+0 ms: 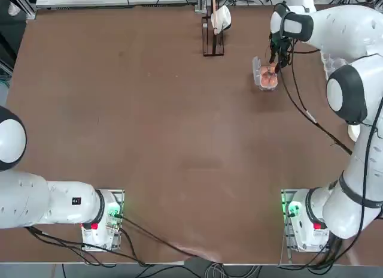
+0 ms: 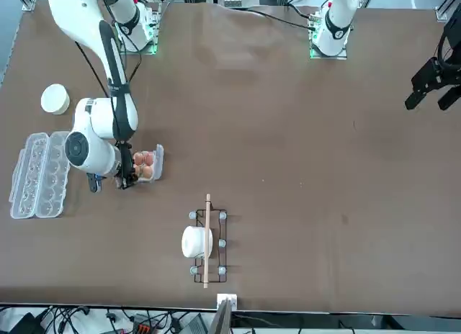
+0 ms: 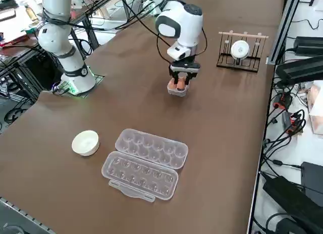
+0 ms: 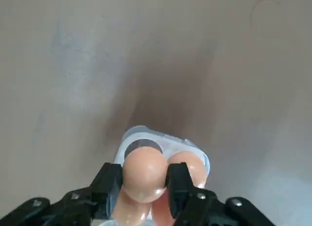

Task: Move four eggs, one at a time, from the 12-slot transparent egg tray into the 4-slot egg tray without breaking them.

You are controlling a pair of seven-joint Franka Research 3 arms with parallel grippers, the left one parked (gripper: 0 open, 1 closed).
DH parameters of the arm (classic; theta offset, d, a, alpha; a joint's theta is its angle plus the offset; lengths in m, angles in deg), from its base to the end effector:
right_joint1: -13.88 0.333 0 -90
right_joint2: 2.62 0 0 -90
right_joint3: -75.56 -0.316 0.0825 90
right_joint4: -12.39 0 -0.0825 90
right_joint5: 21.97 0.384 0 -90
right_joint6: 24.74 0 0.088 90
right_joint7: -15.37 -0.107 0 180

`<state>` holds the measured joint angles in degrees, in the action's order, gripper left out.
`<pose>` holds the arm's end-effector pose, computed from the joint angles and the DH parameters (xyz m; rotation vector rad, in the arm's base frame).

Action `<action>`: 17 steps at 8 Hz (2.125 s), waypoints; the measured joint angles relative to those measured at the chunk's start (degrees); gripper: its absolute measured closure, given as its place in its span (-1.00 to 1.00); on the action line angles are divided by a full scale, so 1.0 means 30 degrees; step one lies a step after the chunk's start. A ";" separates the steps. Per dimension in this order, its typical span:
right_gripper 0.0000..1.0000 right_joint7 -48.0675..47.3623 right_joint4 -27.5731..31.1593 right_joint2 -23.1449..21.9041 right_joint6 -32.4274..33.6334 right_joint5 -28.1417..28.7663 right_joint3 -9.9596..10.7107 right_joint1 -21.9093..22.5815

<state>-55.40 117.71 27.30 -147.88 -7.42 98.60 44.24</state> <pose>0.6172 0.1043 0.2505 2.4782 -1.7545 -0.1876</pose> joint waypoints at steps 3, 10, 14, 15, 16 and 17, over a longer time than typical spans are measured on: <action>-0.11 -0.0026 -0.0020 0.0320 -0.0026 0.0003 0.0002 0.0001; -1.00 0.1440 -0.2275 -0.1151 0.2070 -0.0877 0.0690 0.0010; -1.00 0.7234 -0.2671 -0.4772 0.3883 -0.3842 0.0838 0.0055; -1.00 0.9756 -0.2721 -0.5487 0.4353 -0.4073 0.0925 0.0015; -1.00 1.2471 -0.2755 -0.6046 0.4695 -0.4153 0.1146 -0.0070; -1.00 1.5341 -0.2767 -0.6538 0.5074 -0.4184 0.1452 -0.0170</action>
<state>-9.37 109.41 7.68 -132.66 -19.97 102.96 43.73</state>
